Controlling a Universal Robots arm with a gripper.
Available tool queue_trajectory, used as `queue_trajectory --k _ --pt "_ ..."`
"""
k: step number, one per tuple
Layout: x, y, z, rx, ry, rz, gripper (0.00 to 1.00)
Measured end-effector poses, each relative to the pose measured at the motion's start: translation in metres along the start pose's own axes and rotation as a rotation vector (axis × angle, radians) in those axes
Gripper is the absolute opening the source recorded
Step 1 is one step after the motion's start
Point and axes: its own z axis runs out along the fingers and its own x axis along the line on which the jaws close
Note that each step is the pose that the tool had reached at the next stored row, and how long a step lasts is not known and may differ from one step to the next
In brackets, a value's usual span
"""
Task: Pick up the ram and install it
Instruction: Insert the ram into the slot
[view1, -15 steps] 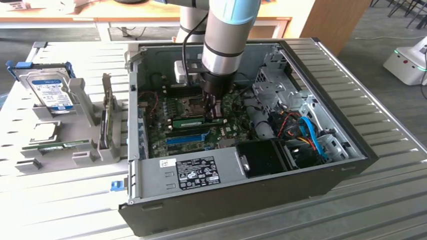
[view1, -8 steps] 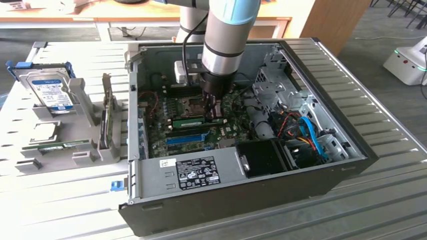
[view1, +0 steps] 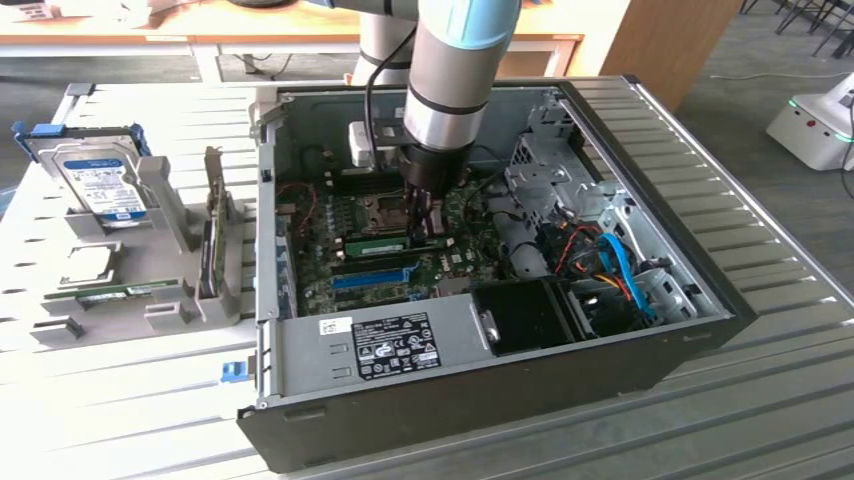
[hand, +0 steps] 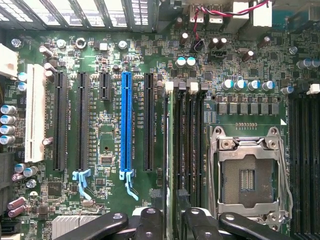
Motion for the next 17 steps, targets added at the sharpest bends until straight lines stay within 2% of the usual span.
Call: queue_trajectory --k 8,17 --pt "0.0 0.0001 -0.002 0.0 0.0001 0.0 0.25" --pt "-0.001 0.0009 -0.0181 0.0 0.0 0.0 0.25"
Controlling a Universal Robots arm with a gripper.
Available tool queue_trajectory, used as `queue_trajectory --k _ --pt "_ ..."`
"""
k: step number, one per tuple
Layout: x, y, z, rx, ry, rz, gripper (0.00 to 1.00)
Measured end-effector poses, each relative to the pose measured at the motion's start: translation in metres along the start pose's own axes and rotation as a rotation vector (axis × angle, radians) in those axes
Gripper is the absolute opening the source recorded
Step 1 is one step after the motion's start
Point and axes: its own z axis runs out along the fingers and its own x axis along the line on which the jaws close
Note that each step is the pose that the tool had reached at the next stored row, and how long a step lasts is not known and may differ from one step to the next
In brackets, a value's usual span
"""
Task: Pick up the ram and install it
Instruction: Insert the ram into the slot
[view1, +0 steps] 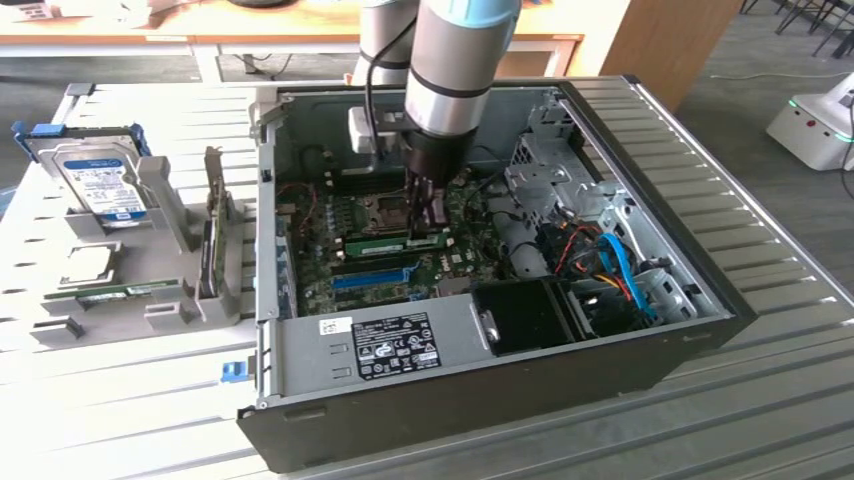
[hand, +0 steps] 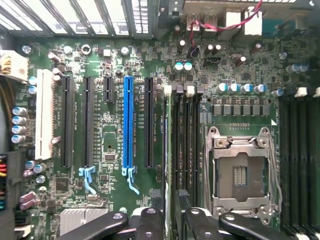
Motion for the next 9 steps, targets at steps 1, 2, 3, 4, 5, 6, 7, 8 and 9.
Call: queue_trajectory --k 1,2,3,4,5,6,7,8,9 --pt "0.0 0.0001 -0.0023 0.0 0.0 0.0 0.25" --pt "0.0 0.0002 -0.0045 0.0 0.0 0.0 0.25" --pt "0.0 0.0003 -0.0068 0.0 0.0 0.0 0.25" --pt "-0.001 0.0004 -0.0092 0.0 0.0 0.0 0.25" --pt "-0.001 0.0005 -0.0119 0.0 0.0001 0.0 0.25" --pt "-0.001 0.0006 -0.0146 0.0 0.0 0.0 0.25" --pt "-0.001 0.0008 -0.0173 0.0 0.0001 0.0 0.25" --pt "-0.001 0.0009 -0.0199 0.0 0.0001 0.0 0.25" --pt "-0.001 0.001 -0.0227 0.0 0.0 0.0 0.25"
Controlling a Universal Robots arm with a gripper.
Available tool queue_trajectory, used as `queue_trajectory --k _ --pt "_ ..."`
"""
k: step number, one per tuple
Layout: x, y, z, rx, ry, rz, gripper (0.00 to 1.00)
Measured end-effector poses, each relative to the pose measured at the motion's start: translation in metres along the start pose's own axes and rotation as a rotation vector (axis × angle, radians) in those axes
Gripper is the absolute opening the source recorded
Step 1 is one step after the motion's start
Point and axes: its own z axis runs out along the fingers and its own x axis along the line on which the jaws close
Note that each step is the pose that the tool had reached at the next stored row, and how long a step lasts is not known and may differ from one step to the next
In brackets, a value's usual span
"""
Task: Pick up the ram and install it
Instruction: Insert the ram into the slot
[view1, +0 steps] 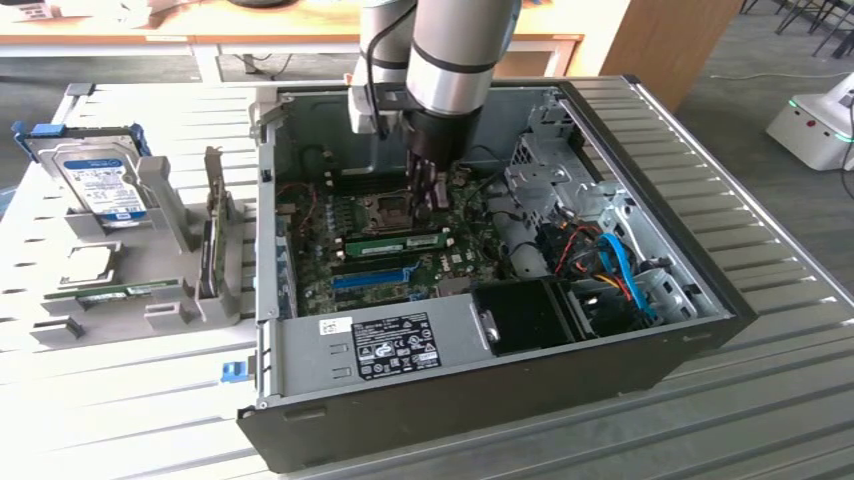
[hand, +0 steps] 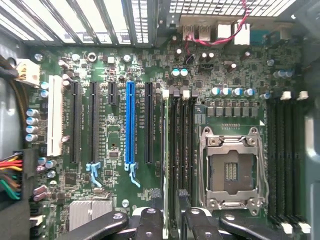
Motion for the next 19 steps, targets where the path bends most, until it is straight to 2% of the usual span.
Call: queue_trajectory --k 13,19 --pt "-0.001 0.0016 -0.034 0.0 -0.0001 0.0 0.25" --pt "-0.002 0.0021 -0.0442 0.0 0.0 0.0 0.25"
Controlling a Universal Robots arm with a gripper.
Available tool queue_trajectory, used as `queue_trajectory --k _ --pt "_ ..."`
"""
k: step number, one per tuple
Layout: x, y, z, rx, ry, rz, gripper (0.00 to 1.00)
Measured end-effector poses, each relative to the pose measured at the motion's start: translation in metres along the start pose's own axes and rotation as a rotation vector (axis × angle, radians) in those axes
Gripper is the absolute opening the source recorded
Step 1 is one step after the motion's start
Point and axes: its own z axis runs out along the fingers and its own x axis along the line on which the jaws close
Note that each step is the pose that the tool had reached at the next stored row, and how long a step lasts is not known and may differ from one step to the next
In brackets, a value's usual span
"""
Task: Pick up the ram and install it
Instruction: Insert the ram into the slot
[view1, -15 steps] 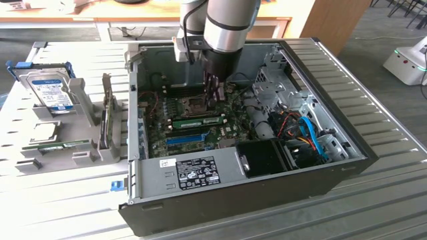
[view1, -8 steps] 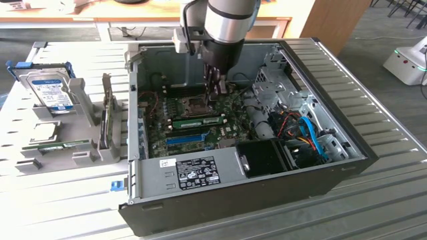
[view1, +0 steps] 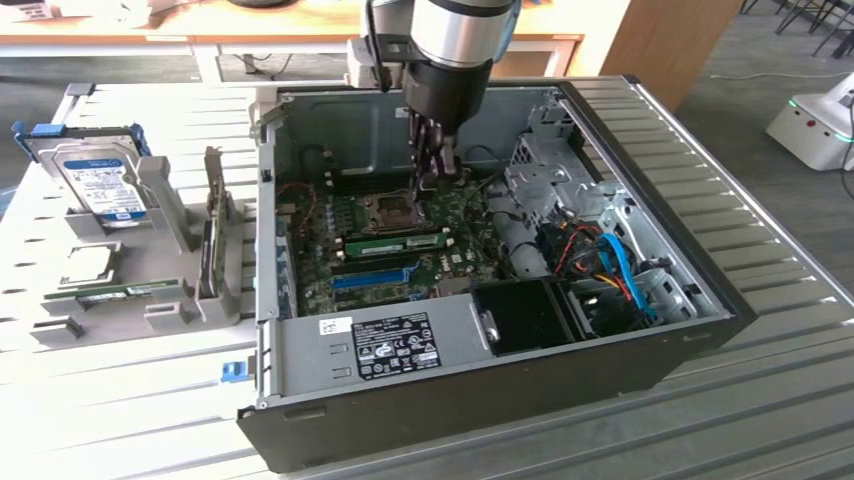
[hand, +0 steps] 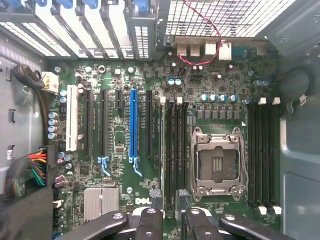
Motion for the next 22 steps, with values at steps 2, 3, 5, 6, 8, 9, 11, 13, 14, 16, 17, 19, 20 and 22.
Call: queue_trajectory --k 2,3,5,6,8,9,11,13,14,16,17,19,20,22 --pt "0.0 0.0 0.0001 0.0 -0.0002 0.0 0.25" --pt "0.0 0.0 0.0 0.0 -0.0001 0.0 0.25" --pt "0.0 0.0 -0.0001 0.0 0.0001 0.0 0.25" --pt "0.0 0.0 -0.0004 -0.0001 0.0003 0.0 0.25" --pt "0.0 0.0001 -0.0024 -0.0001 0.0004 0.0 0.25" --pt "0.0 0.0002 -0.004 0.0 0.0003 0.0 0.25" --pt "0.0 0.0003 -0.0077 0.0 0.0005 0.0 0.25" --pt "0.0 0.0005 -0.0116 -0.0001 0.0008 0.0 0.25" --pt "-0.001 0.0006 -0.0133 0.0 0.001 0.0 0.25" --pt "-0.001 0.0007 -0.0168 0.0 0.0018 0.0 0.25" --pt "-0.001 0.0008 -0.0184 0.0 0.0021 0.0 0.25" --pt "-0.001 0.0009 -0.0211 0.0 0.0031 0.0 0.25" --pt "-0.001 0.001 -0.0225 0.0 0.0036 0.0 0.25" --pt "-0.001 0.0011 -0.0249 0.0 0.0046 0.0 0.25"
